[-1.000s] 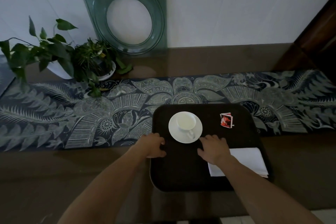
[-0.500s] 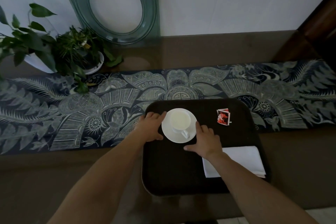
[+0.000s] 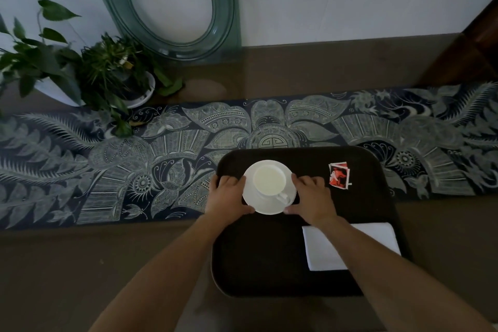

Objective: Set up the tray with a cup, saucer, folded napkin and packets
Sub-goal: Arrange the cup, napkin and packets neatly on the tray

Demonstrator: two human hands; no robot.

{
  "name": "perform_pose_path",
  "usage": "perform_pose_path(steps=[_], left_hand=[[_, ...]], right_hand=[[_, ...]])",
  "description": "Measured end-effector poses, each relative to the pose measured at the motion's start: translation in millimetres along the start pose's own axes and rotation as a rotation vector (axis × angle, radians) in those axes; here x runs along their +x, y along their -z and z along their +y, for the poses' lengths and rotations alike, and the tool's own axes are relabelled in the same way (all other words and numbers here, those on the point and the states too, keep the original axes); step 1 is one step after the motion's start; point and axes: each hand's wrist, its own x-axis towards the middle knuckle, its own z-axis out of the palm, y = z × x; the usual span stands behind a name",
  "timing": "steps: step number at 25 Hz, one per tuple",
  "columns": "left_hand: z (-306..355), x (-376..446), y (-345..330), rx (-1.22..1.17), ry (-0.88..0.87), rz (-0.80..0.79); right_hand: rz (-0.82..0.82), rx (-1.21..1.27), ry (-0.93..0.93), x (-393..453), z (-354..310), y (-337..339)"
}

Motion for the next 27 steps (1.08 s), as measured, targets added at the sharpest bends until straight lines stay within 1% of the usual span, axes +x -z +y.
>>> perform_pose_path(steps=[4, 6, 8, 10, 11, 13, 14, 15, 17, 20, 24, 27], left_hand=[[18, -18, -12, 0.021, 0.112, 0.119], [22, -21, -14, 0.032, 0.129, 0.141], [18, -17, -10, 0.0, 0.143, 0.142], [7, -4, -1, -0.057, 0.121, 0.097], [2, 5, 6, -0.075, 0.087, 0.03], [-5, 21, 17, -0.037, -0.001, -0.117], [-7, 28, 19, 0.01, -0.039, -0.154], [-9, 32, 20, 0.05, -0.062, -0.169], [-10, 34, 19, 0.05, -0.064, -0.177], [-8, 18, 8, -0.045, 0.01, -0.133], [5, -6, -10, -0.182, 0.159, -0.005], [7, -8, -11, -0.234, 0.18, 0.003]], right_hand=[[-0.091, -0.048, 0.127, 24, 8, 25], [-0.127, -0.052, 0.15, 28, 11, 31], [-0.153, -0.008, 0.131, 24, 14, 30], [-0.115, 0.05, 0.064, 14, 13, 19], [-0.076, 0.061, 0.031, 9, 11, 12], [-0.017, 0.081, -0.011, 2, 6, -2], [0.002, 0.098, -0.025, 1, 4, -7], [0.011, 0.118, -0.034, 0, 3, -10], [-0.005, 0.139, -0.031, 4, 4, -8], [-0.064, 0.106, 0.042, 16, 9, 6], [-0.156, 0.105, 0.119, 32, 10, 31], [-0.163, 0.105, 0.131, 32, 8, 36]])
